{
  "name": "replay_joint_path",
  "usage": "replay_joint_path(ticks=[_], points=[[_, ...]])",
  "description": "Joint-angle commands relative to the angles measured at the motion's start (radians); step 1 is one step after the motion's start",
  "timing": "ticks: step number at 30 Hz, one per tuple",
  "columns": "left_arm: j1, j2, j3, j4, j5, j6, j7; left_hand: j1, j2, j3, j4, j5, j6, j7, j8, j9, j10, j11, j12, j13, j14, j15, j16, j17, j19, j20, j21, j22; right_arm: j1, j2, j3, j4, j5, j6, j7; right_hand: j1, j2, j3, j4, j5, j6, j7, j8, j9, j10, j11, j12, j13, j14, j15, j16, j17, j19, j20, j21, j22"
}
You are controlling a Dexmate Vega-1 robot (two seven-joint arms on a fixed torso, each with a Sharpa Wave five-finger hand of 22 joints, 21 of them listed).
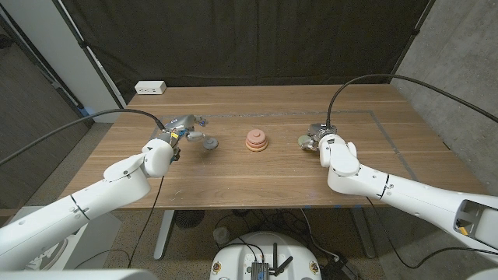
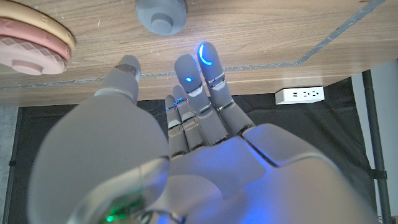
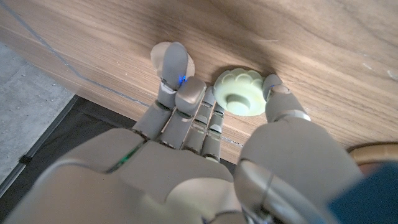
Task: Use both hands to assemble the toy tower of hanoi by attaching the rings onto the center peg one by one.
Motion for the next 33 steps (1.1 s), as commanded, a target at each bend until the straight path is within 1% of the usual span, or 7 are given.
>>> replay_joint_path(ticks=[1,7,17,27,33], points=[[0.002,-0.006,-0.005,0.006,-0.005,-0.01,0.012,-0.006,0.003,0.008,-0.004,0.003,0.014,-0.002,0.002,0.005,0.012,-0.001,-0.001,0.003,0.006,-0.065,0.002,0.003,0.008,-0.133,-0.001,0.001,-0.012,-0.018,0.03,-0.031,0.015,0.013,-0.001,0.011,0.028,0.014,0.004,0.008,0.06,-0.047,0.005,0.005,0.051,-0.04,-0.004,0.005,0.015,-0.035,0.01,0.005,0.01,-0.082,0.003,0.005],[0.003,-0.004,-0.007,0.005,-0.005,-0.014,0.013,-0.006,0.003,0.01,-0.005,0.004,0.015,-0.002,0.001,0.005,0.012,-0.002,-0.001,0.003,0.006,-0.065,0.003,0.003,0.009,-0.133,-0.001,0.001,-0.02,-0.027,0.042,-0.058,0.01,0.011,-0.007,0.01,0.031,0.017,0.004,0.01,0.059,-0.044,0.004,0.005,0.055,-0.04,-0.006,0.006,0.021,-0.035,0.015,0.005,0.011,-0.082,-0.001,0.005],[0.009,-0.005,-0.009,0.001,-0.009,-0.013,0.016,-0.007,0.003,0.012,-0.005,0.004,0.018,-0.003,0.001,0.005,0.013,-0.004,-0.001,0.004,0.006,-0.065,0.003,0.004,0.01,-0.133,-0.002,0.001,-0.015,-0.043,0.036,-0.098,-0.03,0.007,0.024,0.008,0.033,0.019,0.004,0.012,0.059,-0.044,0.003,0.005,0.062,-0.04,-0.007,0.009,0.026,-0.034,0.02,0.005,0.014,-0.082,-0.002,0.006],[0.004,-0.005,-0.006,-0.004,-0.004,-0.01,0.011,-0.004,0.001,0.016,-0.009,0.005,0.019,-0.005,0.0,0.005,0.015,-0.005,-0.002,0.004,0.005,-0.066,0.002,0.002,0.01,-0.134,-0.003,0.002,-0.024,-0.064,0.062,-0.162,-0.051,0.004,0.061,0.006,0.035,0.021,0.004,0.014,0.059,-0.043,0.002,0.005,0.065,-0.038,-0.008,0.011,0.028,-0.034,0.022,0.005,0.014,-0.082,-0.004,0.006],[-0.002,-0.004,-0.007,0.001,-0.011,-0.023,0.003,-0.003,0.0,0.017,-0.009,0.005,0.02,-0.004,0.0,0.005,0.019,-0.003,-0.001,0.005,0.005,-0.066,0.003,0.003,0.01,-0.134,-0.003,0.002,-0.021,-0.065,0.07,-0.173,-0.067,0.009,0.085,0.004,0.036,0.023,0.004,0.016,0.061,-0.041,0.002,0.005,0.07,-0.037,-0.009,0.012,0.029,-0.034,0.025,0.005,0.014,-0.082,-0.006,0.007]])
